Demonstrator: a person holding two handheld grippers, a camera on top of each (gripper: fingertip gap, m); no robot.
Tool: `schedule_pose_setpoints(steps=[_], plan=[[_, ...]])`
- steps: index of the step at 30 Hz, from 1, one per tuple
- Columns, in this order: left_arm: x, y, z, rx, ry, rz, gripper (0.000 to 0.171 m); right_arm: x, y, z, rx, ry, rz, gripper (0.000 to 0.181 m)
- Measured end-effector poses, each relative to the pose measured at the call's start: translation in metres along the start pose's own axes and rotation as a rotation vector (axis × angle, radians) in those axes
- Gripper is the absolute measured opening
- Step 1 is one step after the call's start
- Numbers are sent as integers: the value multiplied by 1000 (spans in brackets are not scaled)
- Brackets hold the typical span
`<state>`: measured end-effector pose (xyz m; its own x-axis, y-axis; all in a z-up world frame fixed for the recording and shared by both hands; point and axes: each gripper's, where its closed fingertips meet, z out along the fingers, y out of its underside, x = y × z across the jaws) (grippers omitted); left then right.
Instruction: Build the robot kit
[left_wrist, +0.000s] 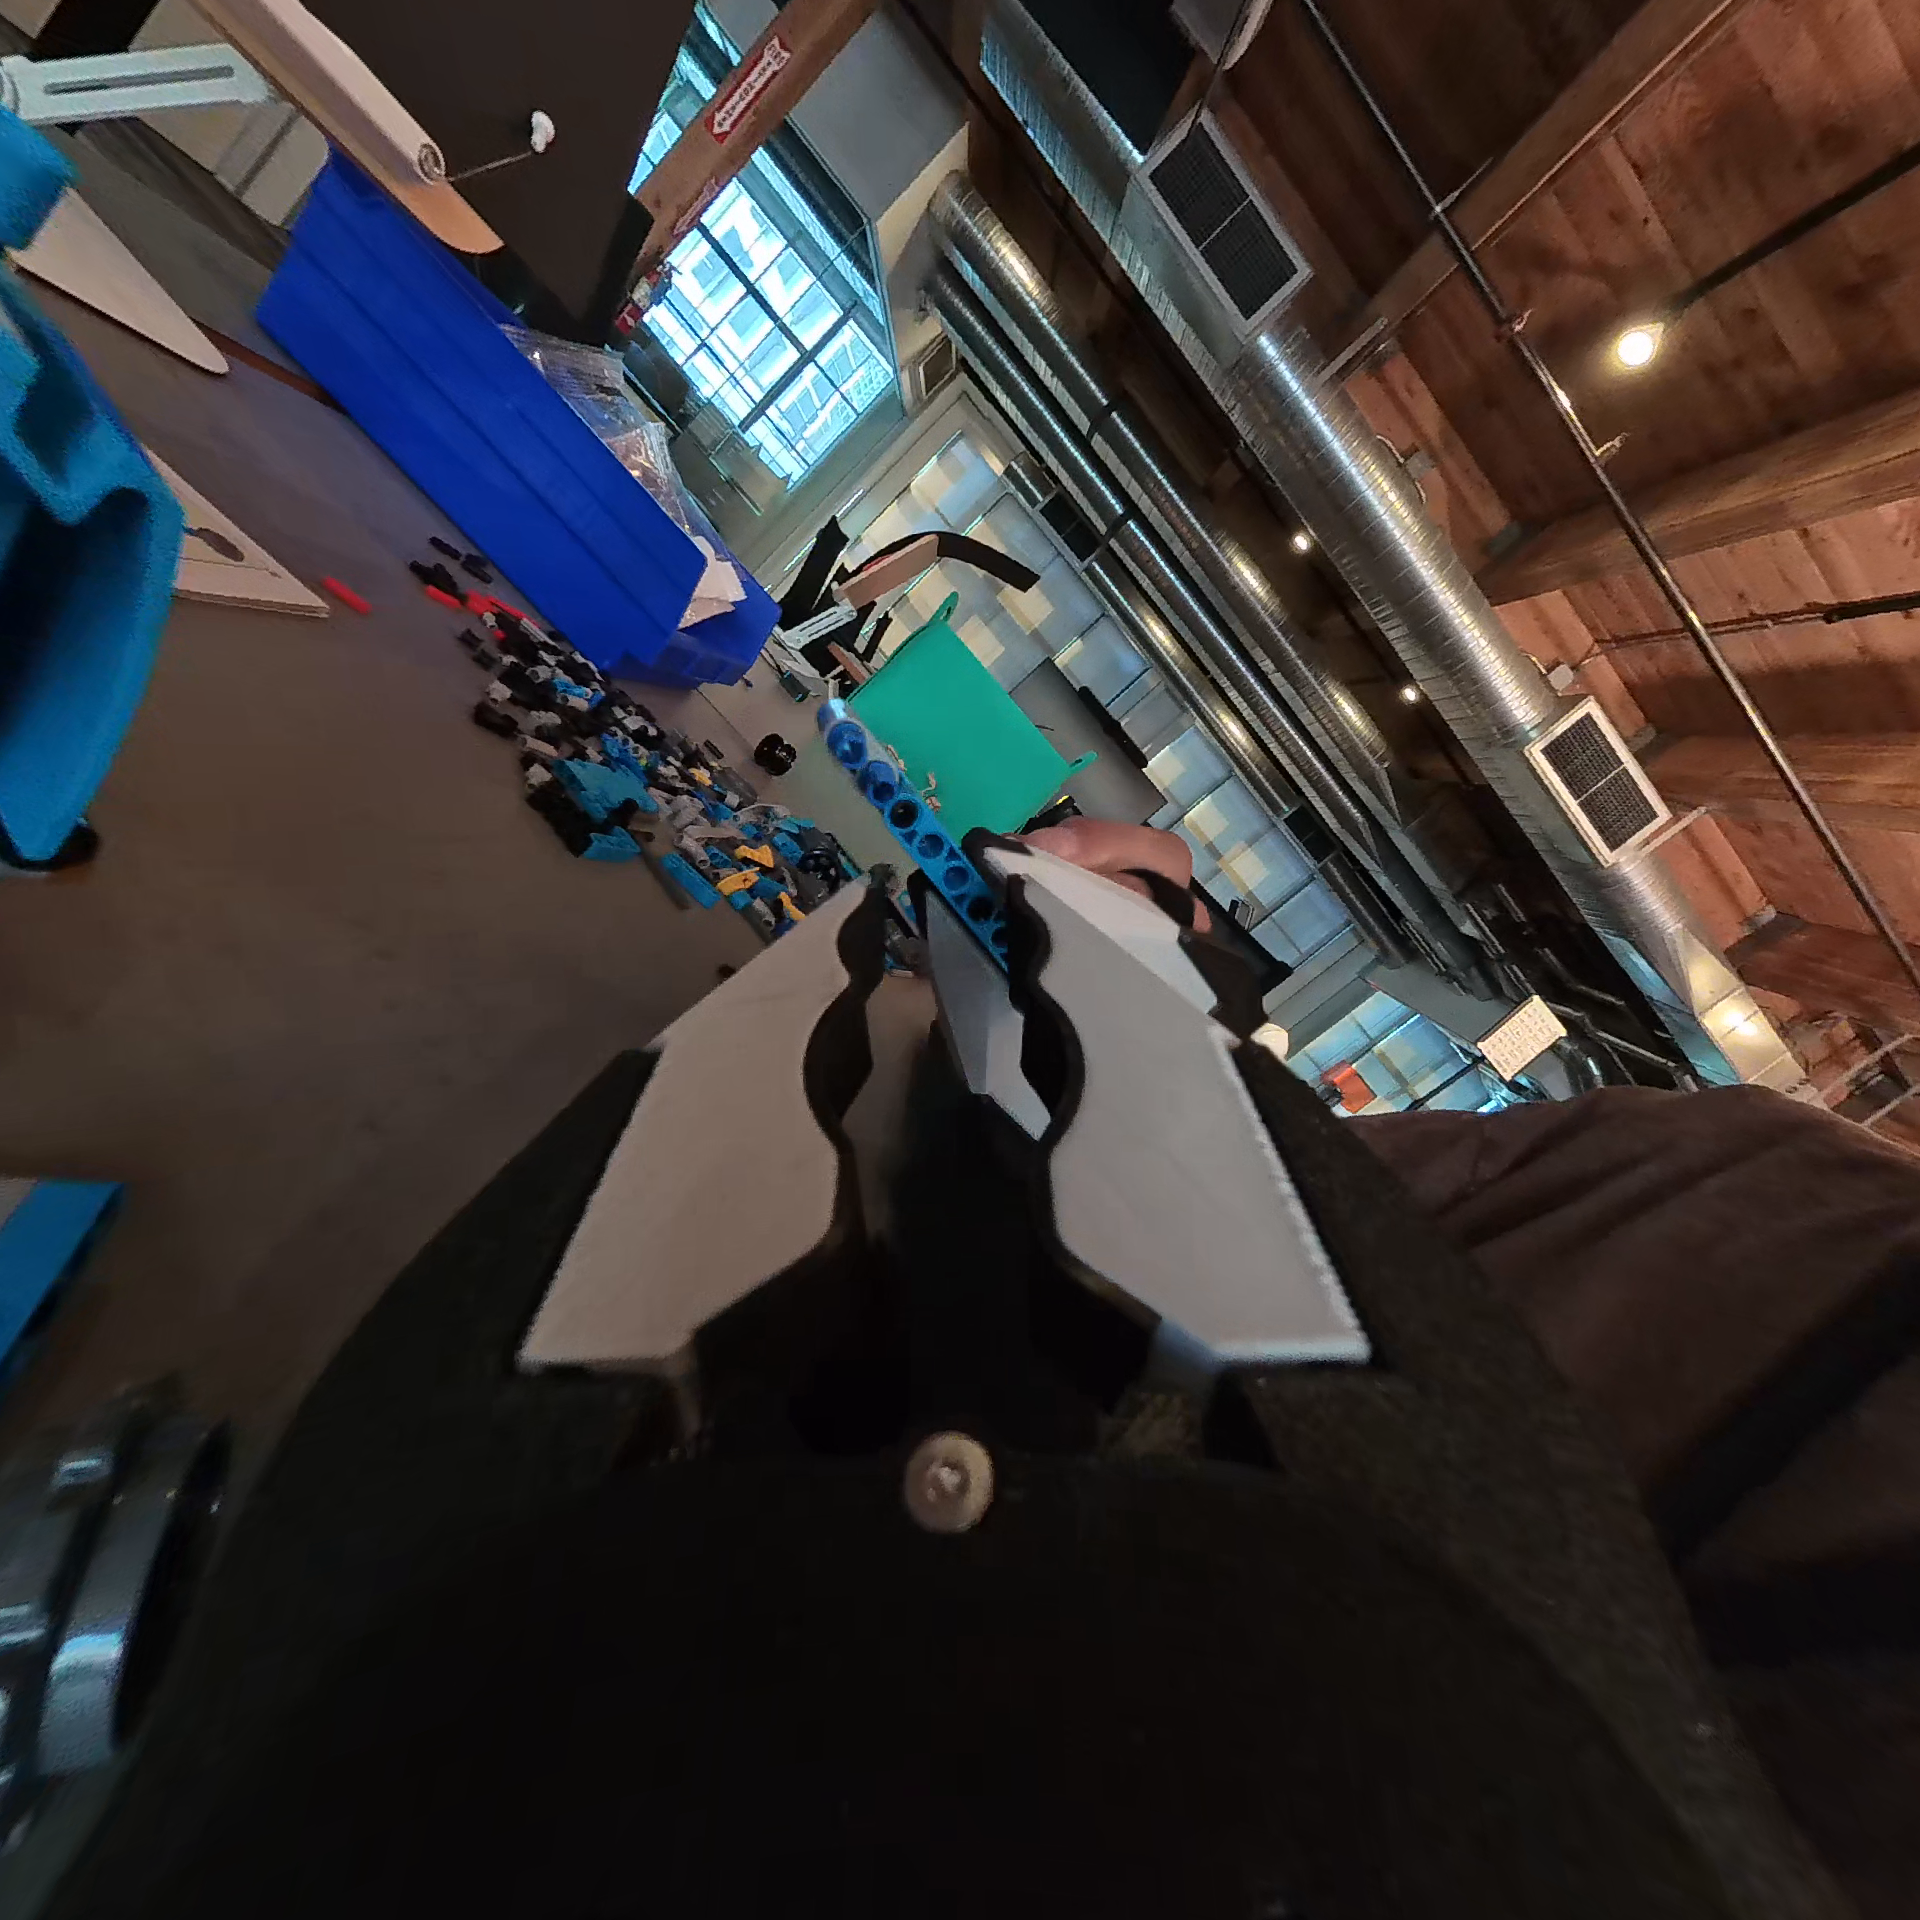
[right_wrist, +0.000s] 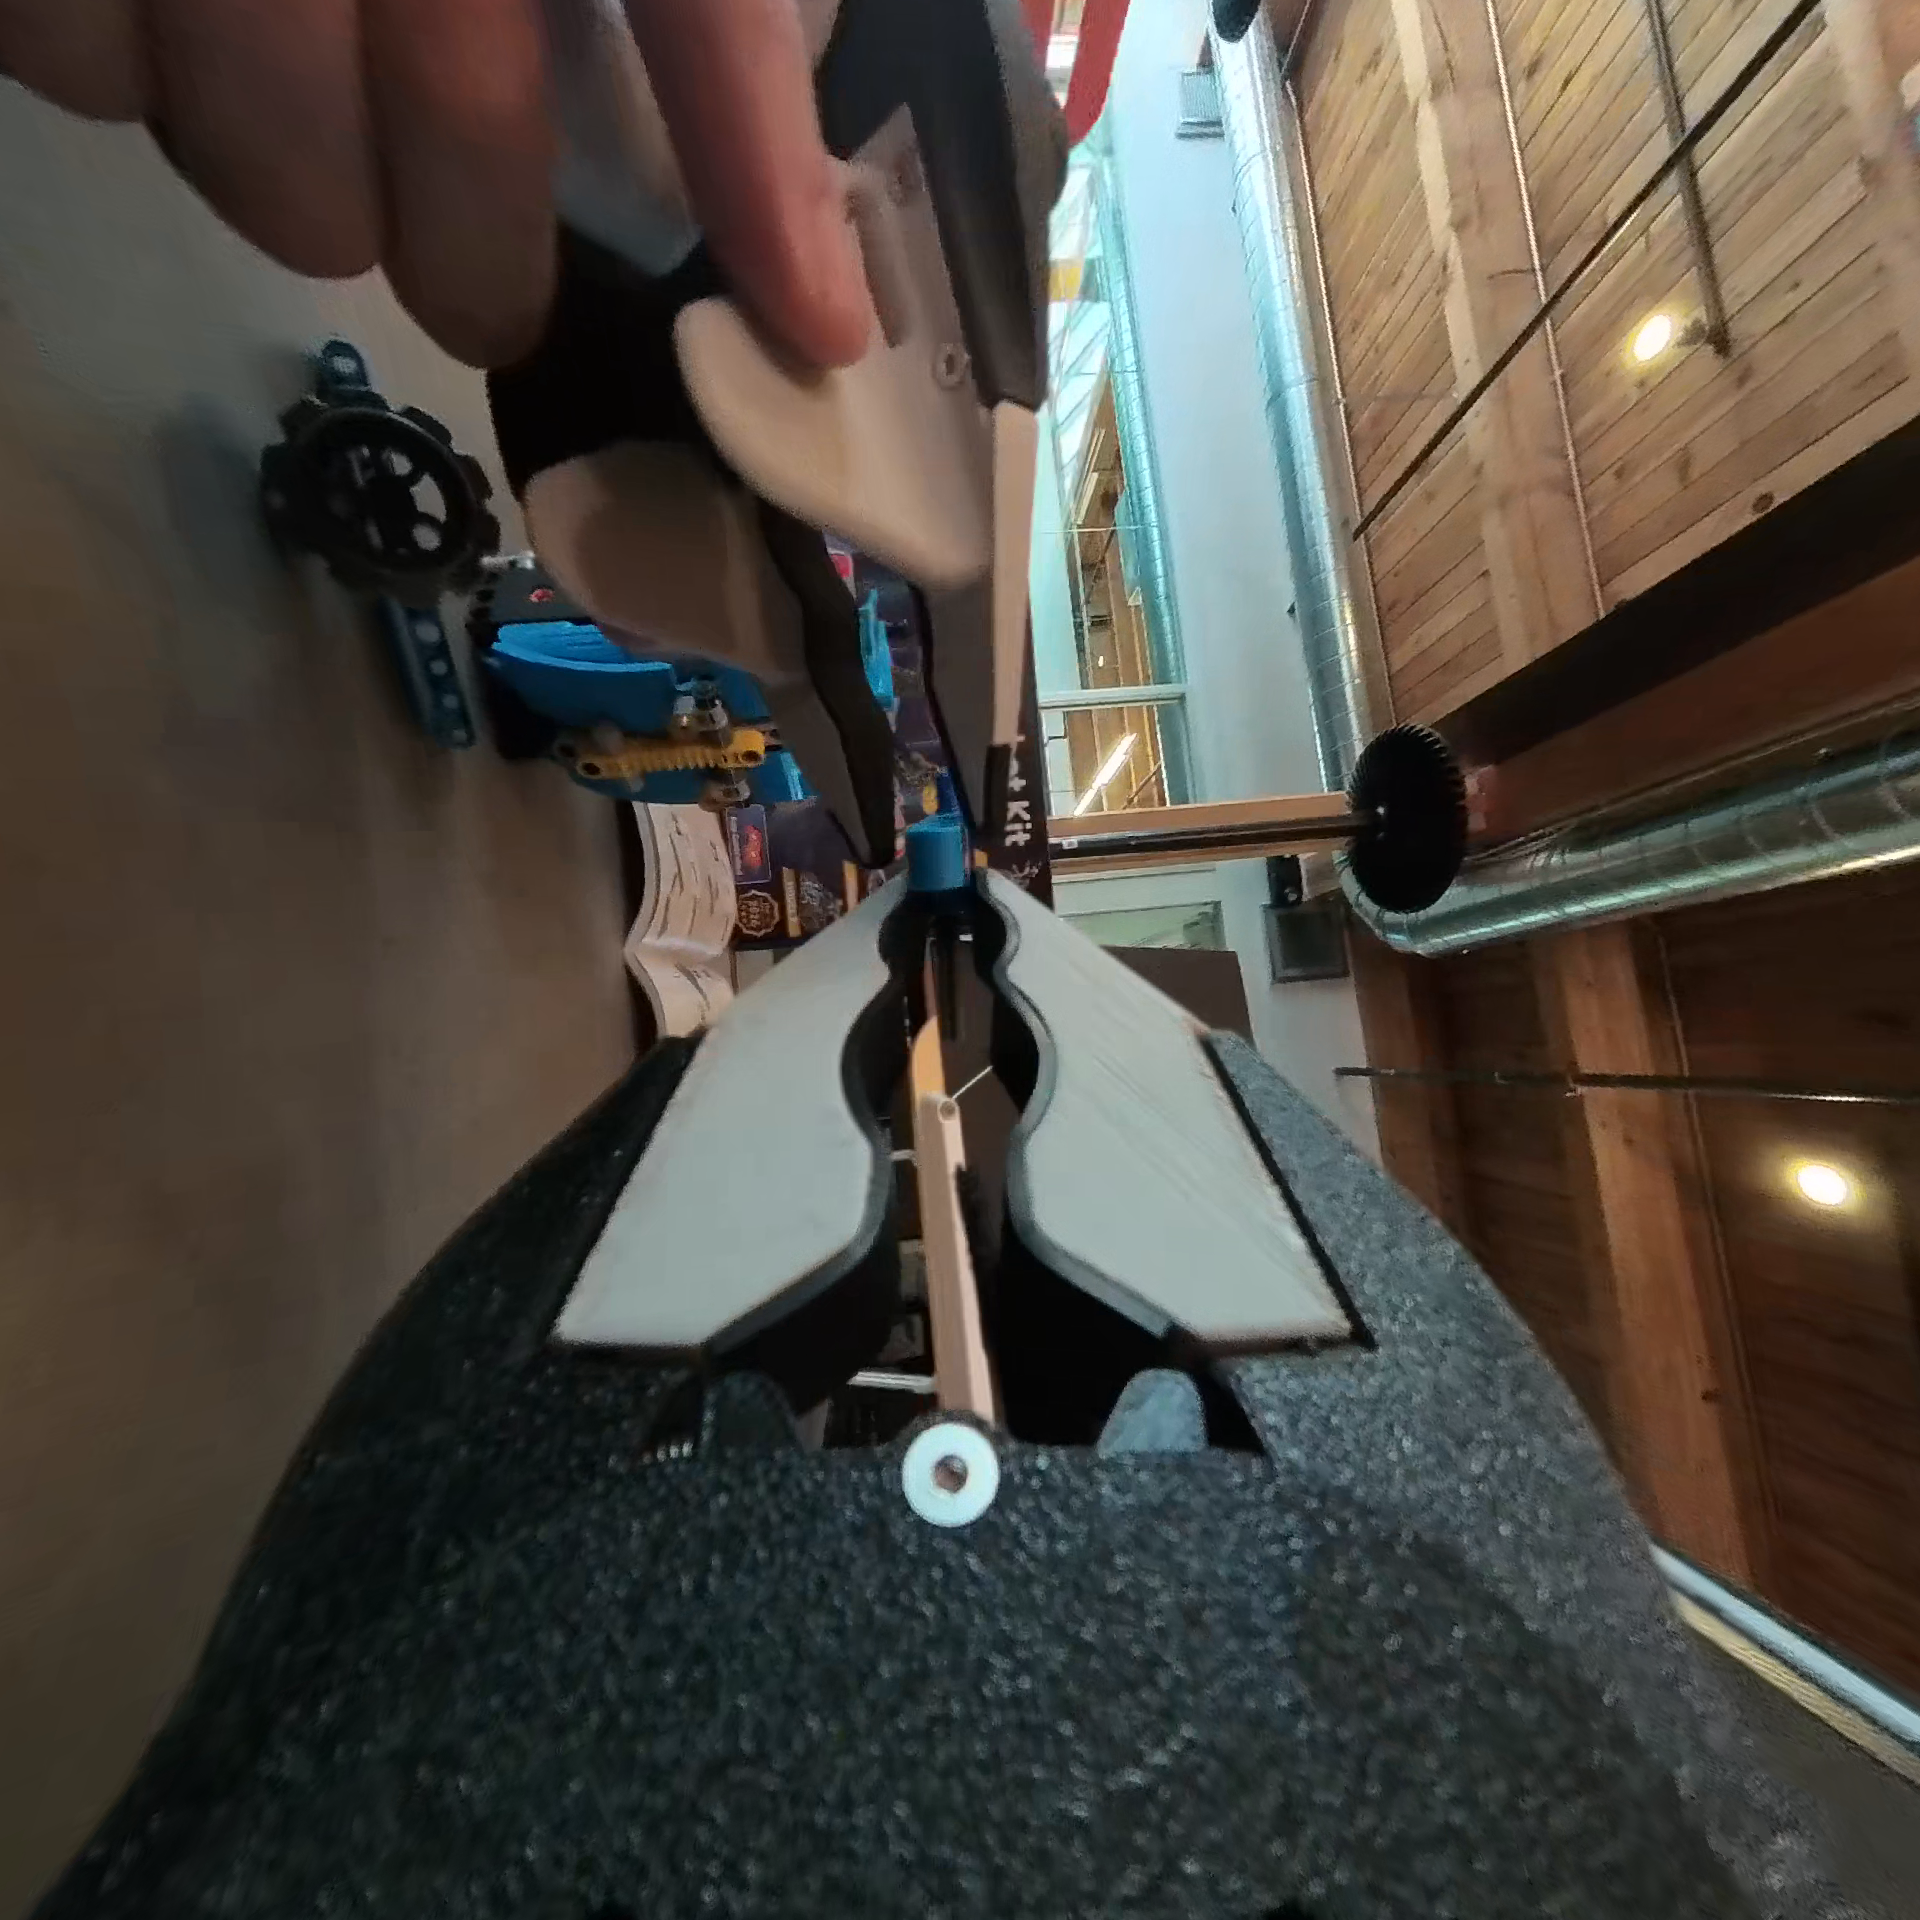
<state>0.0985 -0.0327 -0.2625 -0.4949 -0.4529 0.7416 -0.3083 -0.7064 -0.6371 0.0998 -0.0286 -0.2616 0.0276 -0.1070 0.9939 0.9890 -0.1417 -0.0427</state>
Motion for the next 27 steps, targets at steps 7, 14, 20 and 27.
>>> schedule_pose_setpoints(steps=[7,14,20,27], plan=[[-4,9,4,-60,-29,24,15,-7,8,7,-63,-19,-30,7],[-11,2,-3,-33,-20,-47,7,-15,3,2,-3,-104,103,13],[-14,1,-8,-52,6,-114,6,-4,7,-6,137,-236,538,19],[-12,7,-5,-88,42,-153,6,-21,4,-14,253,-580,961,27]])
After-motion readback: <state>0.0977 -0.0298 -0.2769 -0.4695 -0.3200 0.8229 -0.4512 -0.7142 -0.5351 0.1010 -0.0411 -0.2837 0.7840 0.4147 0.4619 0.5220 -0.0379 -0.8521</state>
